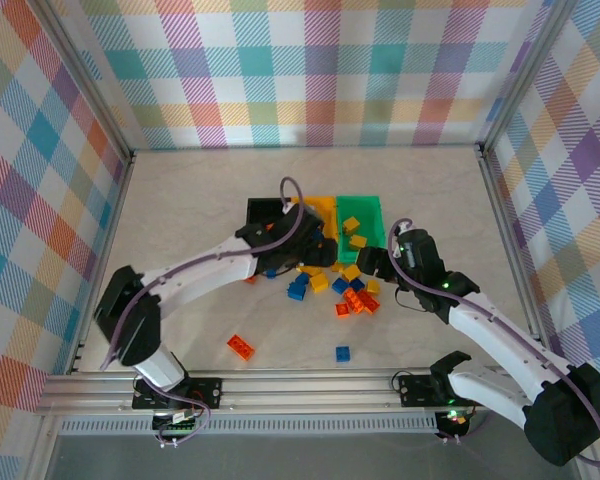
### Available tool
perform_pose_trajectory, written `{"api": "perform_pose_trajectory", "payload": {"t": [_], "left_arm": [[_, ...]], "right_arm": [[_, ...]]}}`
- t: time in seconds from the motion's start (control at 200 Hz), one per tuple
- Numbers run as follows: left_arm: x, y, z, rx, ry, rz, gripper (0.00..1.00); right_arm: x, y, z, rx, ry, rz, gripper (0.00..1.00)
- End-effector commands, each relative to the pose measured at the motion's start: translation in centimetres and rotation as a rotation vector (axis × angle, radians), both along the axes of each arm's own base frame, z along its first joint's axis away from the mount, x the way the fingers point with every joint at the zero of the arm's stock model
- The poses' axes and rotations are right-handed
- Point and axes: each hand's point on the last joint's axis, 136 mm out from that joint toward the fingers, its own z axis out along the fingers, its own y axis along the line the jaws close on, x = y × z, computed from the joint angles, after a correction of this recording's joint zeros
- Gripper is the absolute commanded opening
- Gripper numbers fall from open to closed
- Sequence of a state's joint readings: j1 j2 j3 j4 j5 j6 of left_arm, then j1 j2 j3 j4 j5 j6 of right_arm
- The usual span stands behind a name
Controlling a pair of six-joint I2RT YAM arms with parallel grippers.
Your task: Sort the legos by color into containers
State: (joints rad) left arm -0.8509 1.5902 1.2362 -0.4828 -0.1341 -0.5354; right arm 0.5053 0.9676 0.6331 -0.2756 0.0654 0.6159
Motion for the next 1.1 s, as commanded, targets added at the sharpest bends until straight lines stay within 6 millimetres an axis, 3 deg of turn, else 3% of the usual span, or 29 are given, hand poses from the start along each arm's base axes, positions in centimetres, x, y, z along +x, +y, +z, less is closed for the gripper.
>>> {"api": "perform_pose_trajectory", "payload": {"t": [0.0,0.16,0.395,0.985,1.095], "left_arm": [[-1.8,1.5,-1.6,-0.02,0.026,0.012,0.97],[-3.7,4.1,-4.3,0.05,0.055,0.01,1.0],[-4.9,5.4,-7.5,0.12,0.081,-0.004,1.0],[-4.1,4.6,-10.8,0.283,0.062,-0.059,0.99],[-3.5,4.1,-11.5,0.3,0.058,-0.059,0.92]], "right_arm": [[-0.2,0.6,-0.3,0.023,0.001,0.031,0.79],[-0.4,0.3,-0.8,0.023,0.007,0.018,0.79],[-0.3,0.2,-1.2,0.025,0.015,-0.001,0.79],[-0.2,0.0,-1.6,0.016,0.019,-0.01,0.79],[-0.3,-0.1,-1.3,0.017,0.012,-0.011,0.79]]}}
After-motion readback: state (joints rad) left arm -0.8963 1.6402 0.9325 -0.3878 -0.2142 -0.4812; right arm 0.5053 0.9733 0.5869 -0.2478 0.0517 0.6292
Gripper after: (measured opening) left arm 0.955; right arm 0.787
